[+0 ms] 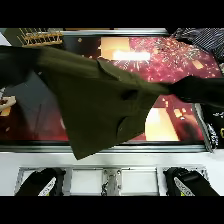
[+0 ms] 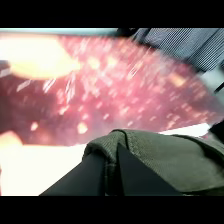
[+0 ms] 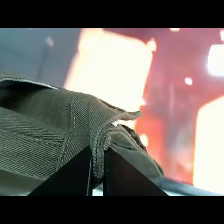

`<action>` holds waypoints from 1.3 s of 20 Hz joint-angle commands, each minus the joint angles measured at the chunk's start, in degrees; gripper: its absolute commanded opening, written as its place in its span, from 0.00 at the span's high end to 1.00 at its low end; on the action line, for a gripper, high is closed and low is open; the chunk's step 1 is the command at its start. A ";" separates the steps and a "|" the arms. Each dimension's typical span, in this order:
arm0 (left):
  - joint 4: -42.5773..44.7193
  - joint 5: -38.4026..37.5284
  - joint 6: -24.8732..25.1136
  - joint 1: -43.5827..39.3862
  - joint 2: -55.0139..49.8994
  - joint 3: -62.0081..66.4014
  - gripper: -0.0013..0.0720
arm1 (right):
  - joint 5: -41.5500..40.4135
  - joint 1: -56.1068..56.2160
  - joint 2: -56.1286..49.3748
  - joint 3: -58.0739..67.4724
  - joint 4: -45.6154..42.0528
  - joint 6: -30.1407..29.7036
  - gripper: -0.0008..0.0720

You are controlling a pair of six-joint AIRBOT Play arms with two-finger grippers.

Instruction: Fold the clothes and pants, and hang the long-sleeved shirts on hangers.

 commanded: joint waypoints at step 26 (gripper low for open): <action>-1.22 19.54 3.82 3.85 -33.38 -37.70 0.95 | -39.74 15.67 -24.39 -38.27 -10.58 7.54 0.94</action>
